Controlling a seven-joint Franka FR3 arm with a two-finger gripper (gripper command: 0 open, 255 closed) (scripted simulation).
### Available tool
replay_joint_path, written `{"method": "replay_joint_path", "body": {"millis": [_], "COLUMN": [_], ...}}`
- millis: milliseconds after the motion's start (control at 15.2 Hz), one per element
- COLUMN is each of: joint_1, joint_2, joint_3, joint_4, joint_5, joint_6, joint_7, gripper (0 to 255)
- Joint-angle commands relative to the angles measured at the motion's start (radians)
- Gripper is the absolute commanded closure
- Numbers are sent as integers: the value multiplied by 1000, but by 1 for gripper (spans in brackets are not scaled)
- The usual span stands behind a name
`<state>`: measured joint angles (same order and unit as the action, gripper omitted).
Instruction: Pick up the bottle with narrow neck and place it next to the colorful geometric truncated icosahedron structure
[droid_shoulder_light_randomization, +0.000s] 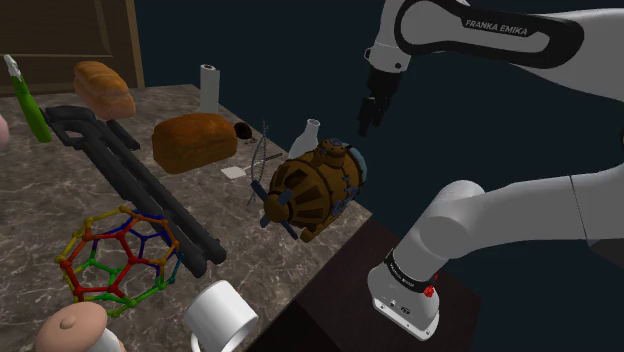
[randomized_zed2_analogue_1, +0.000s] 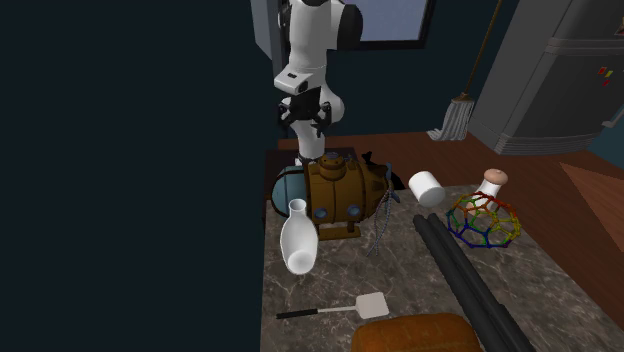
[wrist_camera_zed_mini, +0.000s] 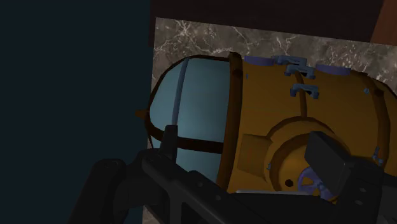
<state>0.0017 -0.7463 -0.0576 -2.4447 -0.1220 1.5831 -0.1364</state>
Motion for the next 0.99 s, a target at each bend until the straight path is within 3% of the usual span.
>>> {"method": "replay_joint_path", "body": {"millis": [0,462,924], "joint_1": [0,12,27], "joint_2": [0,259,526], "joint_3": [0,-50,-90], "joint_4": [0,99,261], "joint_5": [0,15,64], "joint_6": [0,190,322], "joint_7": [0,-49,-115], "gripper": [0,0,0]}}
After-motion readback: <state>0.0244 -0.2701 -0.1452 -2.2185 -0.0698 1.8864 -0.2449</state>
